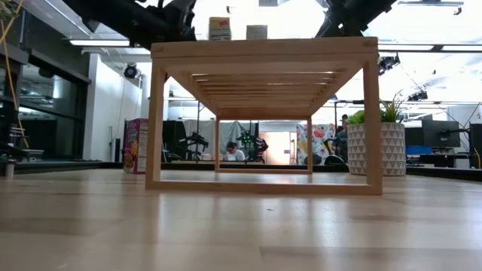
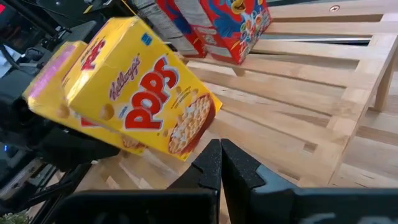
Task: Stack cereal on shelf
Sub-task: Put the yellow cereal box on the shelf aligned with the yellow cereal box
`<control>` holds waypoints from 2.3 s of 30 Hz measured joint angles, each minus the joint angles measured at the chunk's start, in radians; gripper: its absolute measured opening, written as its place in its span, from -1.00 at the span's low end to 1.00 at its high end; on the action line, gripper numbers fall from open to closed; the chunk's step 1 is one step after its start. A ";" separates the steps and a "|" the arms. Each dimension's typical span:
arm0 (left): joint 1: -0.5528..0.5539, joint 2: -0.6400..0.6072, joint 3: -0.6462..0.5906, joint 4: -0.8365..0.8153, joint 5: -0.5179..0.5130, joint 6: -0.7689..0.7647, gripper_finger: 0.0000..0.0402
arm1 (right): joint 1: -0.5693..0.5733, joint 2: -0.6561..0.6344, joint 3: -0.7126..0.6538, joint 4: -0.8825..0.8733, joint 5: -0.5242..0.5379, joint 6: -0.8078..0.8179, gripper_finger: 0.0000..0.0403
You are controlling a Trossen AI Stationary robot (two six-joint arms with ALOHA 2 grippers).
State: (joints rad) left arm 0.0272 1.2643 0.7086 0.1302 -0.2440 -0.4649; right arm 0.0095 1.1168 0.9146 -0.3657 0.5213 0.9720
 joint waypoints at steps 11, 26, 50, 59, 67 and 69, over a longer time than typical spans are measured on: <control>0.015 0.046 0.001 0.005 -0.006 -0.028 -1.00 | 0.000 0.000 0.000 0.004 -0.002 0.000 -1.00; 0.032 0.033 -0.001 0.001 -0.053 -0.039 -1.00 | 0.000 0.000 0.000 0.003 -0.003 0.000 -1.00; -0.021 -0.223 -0.001 -0.206 -0.165 -0.002 -1.00 | 0.000 0.000 0.000 -0.001 -0.012 -0.003 -1.00; 0.051 -0.123 -0.001 -0.066 -0.143 -0.031 -1.00 | 0.000 0.000 0.000 -0.004 -0.005 -0.002 -1.00; 0.051 -0.074 -0.001 -0.026 -0.112 -0.081 -1.00 | 0.000 0.000 0.000 -0.005 -0.005 -0.001 -1.00; 0.050 -0.074 -0.001 -0.027 -0.108 -0.082 -1.00 | 0.000 0.000 0.000 -0.005 -0.005 -0.002 -1.00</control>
State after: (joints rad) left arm 0.0772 1.1900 0.7074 0.1036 -0.3516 -0.5465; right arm 0.0095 1.1172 0.9146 -0.3702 0.5167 0.9697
